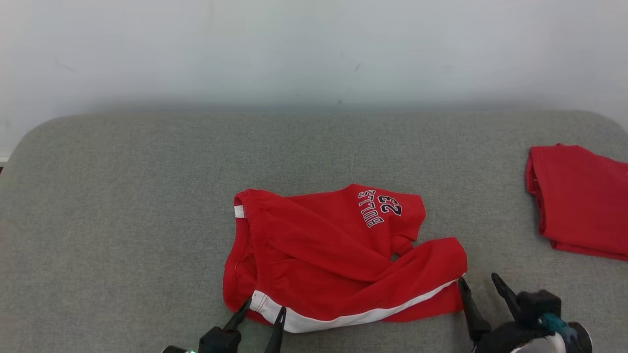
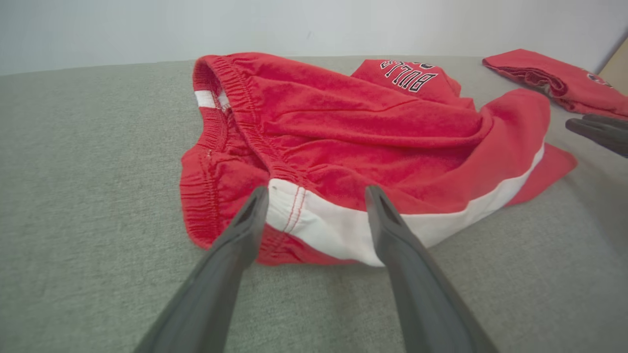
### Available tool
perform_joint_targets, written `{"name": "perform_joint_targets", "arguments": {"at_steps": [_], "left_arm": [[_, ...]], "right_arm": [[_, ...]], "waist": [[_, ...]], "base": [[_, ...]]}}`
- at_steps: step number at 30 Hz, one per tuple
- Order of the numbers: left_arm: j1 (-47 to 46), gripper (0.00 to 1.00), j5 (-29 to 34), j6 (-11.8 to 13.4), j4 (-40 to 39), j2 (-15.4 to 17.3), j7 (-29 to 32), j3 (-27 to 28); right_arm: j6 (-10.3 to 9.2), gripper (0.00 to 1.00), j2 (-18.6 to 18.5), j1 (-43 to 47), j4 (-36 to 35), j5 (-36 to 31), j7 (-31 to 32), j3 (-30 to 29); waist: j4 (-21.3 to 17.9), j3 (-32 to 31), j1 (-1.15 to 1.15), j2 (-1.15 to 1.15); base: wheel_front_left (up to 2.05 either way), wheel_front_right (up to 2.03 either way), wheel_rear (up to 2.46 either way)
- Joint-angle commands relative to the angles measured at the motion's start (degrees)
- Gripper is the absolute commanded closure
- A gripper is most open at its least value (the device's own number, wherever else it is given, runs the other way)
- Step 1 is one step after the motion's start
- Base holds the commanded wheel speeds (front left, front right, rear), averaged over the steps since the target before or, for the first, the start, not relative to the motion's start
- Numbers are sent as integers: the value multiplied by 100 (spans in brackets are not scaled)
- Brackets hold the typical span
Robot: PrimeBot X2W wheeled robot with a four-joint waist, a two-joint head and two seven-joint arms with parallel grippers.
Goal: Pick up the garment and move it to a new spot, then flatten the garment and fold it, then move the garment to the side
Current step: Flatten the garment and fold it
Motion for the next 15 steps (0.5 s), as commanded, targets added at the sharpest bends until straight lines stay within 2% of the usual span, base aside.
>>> {"name": "perform_joint_targets", "arguments": {"at_steps": [1, 9, 15], "left_arm": [[-136, 0, -2, -5, 92, 30, -8, -39], [-556, 0, -215, -3, 499, 98, -7, -220], [-721, 0, -367, -3, 823, 64, -7, -177]], "right_arm": [[6, 0, -32, -200, 136, 34, -5, 87], [6, 0, -155, -851, 961, 240, -6, 706], [6, 0, -182, -1140, 1214, 413, -5, 1085]], "waist": [[-13, 120, 0, 0], [59, 299, 0, 0], [117, 337, 0, 0]], "base": [[0, 0, 0], [0, 0, 0], [0, 0, 0]]}}
